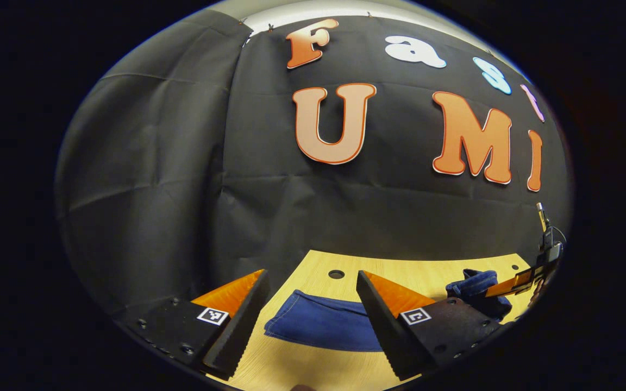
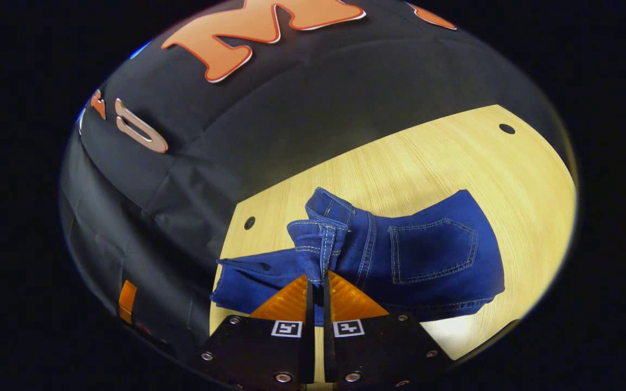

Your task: Grasp the waist and the cuffs of the jeans and fold them to make the two legs overlap; first hold the waist and fold one-third of the jeans toward the cuffs, then hold the cuffs and fold the remaining one-third in the same direction to finish folding.

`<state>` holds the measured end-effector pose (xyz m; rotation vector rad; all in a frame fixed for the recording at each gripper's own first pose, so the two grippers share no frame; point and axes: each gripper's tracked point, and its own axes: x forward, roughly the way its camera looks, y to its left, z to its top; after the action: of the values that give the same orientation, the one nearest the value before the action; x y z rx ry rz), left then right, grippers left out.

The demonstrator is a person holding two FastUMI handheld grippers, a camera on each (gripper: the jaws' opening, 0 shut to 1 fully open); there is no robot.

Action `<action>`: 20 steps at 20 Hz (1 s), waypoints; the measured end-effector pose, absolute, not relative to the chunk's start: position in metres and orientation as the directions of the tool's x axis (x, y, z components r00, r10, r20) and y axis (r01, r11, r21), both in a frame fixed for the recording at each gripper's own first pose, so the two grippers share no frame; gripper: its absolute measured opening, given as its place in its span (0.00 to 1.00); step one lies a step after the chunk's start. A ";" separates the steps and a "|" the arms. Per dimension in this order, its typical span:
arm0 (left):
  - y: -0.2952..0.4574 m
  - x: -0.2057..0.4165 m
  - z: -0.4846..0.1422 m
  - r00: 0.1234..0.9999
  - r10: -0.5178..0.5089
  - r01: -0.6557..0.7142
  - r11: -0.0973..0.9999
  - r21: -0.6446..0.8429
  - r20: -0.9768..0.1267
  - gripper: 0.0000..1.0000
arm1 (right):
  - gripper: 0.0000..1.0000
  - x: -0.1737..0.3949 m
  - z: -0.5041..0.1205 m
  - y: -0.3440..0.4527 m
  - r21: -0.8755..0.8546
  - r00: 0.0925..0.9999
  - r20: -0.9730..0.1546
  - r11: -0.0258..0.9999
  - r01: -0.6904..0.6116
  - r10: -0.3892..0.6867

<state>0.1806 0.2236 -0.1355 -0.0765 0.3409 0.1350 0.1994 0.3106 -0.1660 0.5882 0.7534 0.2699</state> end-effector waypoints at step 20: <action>0.251 0.181 -0.240 0.790 0.064 -0.232 0.952 -0.201 -0.609 0.98 | 0.96 0.215 -0.069 0.279 0.363 0.878 -0.349 0.911 -0.194 0.326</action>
<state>0.1805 0.2513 -0.2399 -0.2733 0.6414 0.1619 0.2153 0.2787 -0.0687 0.3259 0.4170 0.2765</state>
